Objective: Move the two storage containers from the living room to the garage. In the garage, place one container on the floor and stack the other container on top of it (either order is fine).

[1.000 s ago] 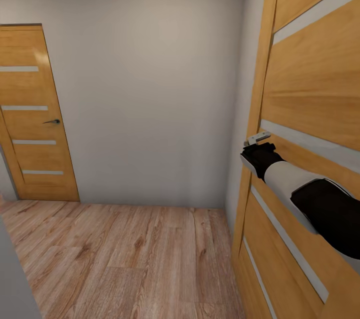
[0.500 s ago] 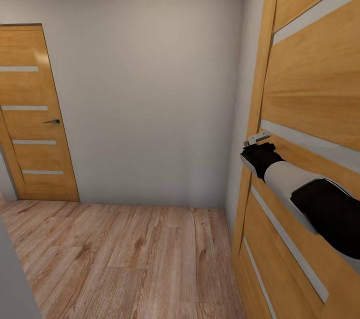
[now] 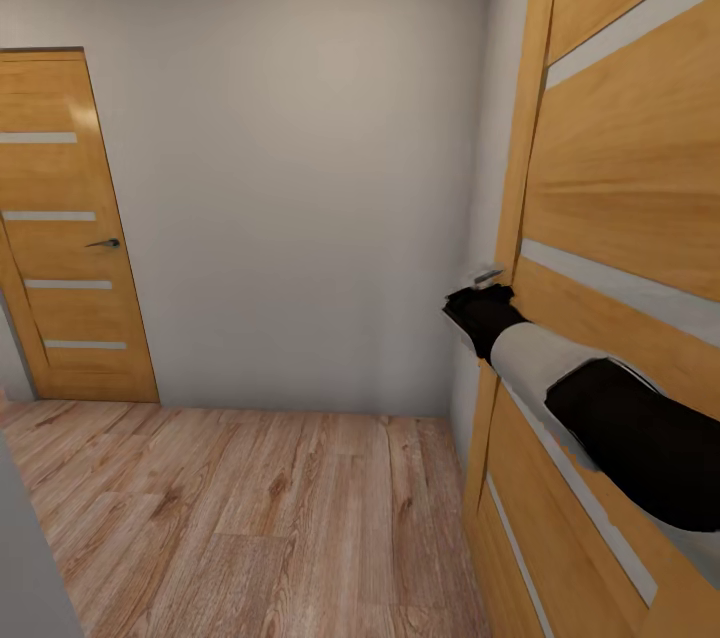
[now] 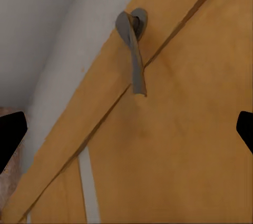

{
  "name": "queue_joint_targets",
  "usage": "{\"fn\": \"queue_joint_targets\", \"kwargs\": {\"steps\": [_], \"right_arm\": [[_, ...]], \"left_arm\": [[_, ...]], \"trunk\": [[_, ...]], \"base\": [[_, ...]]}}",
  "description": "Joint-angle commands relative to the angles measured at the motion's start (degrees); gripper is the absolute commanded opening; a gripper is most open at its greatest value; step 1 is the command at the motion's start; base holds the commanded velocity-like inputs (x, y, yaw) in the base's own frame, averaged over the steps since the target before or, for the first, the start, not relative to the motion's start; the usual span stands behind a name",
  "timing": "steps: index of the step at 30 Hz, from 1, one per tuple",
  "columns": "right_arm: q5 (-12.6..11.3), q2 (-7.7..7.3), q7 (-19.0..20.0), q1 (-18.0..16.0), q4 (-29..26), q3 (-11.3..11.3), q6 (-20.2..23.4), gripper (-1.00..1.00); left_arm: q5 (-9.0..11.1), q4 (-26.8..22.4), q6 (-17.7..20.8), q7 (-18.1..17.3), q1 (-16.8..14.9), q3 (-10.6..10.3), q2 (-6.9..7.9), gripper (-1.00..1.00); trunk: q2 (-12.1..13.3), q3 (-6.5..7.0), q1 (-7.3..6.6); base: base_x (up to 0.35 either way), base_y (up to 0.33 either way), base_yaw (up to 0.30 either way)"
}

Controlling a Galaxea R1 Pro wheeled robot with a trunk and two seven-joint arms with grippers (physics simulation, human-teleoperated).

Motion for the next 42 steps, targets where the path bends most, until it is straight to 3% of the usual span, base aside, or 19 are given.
{"fn": "queue_joint_targets", "kwargs": {"steps": [1, 3, 6, 20, 22, 27, 29, 34, 40, 42], "right_arm": [[-0.50, 1.12, -0.64, -0.04, -0.12, 0.50, 0.66, 1.00], [-0.50, 3.10, -1.18, -0.06, -0.23, 0.50, 1.41, 1.00], [-0.50, 4.81, -1.50, -0.07, -0.33, 0.50, 2.03, 1.00], [-1.05, 4.81, -1.38, -0.03, -0.60, -0.11, 1.84, 1.00], [-2.67, 4.81, -0.73, 0.22, -0.86, -0.45, 1.38, 1.00], [-9.95, 4.81, 4.26, 2.58, -1.34, -0.71, 0.45, 1.00], [-11.81, 4.81, 6.74, 4.31, -1.43, -0.78, -0.47, 1.00], [-12.97, 4.81, 9.96, 8.63, -1.46, -0.80, -3.59, 1.00], [-13.13, 4.81, 16.71, 10.87, -1.41, -1.07, -5.07, 1.00], [-13.10, 4.81, 19.03, 13.35, -1.41, -1.14, -6.12, 1.00]], "left_arm": [[0.03, 0.00, -0.16, -0.06, -0.01, 0.10, -0.01, 1.00], [0.03, 0.00, -0.16, -0.05, -0.01, 0.11, 0.02, 1.00], [0.03, 0.00, -0.21, -0.05, -0.01, 0.11, 0.02, 1.00], [0.03, 0.00, -0.25, 0.10, -0.01, 0.15, 0.14, 1.00], [0.07, 0.00, -0.25, 0.11, -0.01, 0.17, 0.15, 1.00], [0.10, 0.00, -0.29, 0.12, -0.01, 0.19, 0.16, 1.00], [0.11, 0.00, -0.32, 0.14, -0.01, 0.19, 0.16, 1.00], [0.18, 0.00, -0.34, 0.20, -0.01, 0.19, 0.16, 1.00], [0.20, 0.00, -0.34, 0.21, -0.01, 0.19, 0.16, 1.00], [0.20, 0.00, -0.34, 0.21, -0.01, 0.19, 0.16, 1.00]], "trunk": [[-0.04, -0.06, 0.00], [-0.04, -0.06, 0.00], [-0.04, -0.06, 0.00], [-0.04, -0.06, 0.00], [-0.04, -0.06, 0.00], [-0.04, -0.06, 0.00], [-0.04, -0.06, 0.00], [-0.04, -0.06, 0.00], [-0.04, -0.06, 0.00], [-0.04, -0.06, 0.00]], "base": [[0.000, 0.000, 0.000], [0.000, 0.000, 0.000], [0.000, 0.000, 0.000], [0.000, 0.000, 0.000], [0.000, 0.000, 0.000], [0.000, 0.000, 0.000], [0.000, 0.000, 0.000], [0.000, 0.000, 0.000], [0.000, 0.000, 0.000], [0.000, 0.000, 0.000]]}}
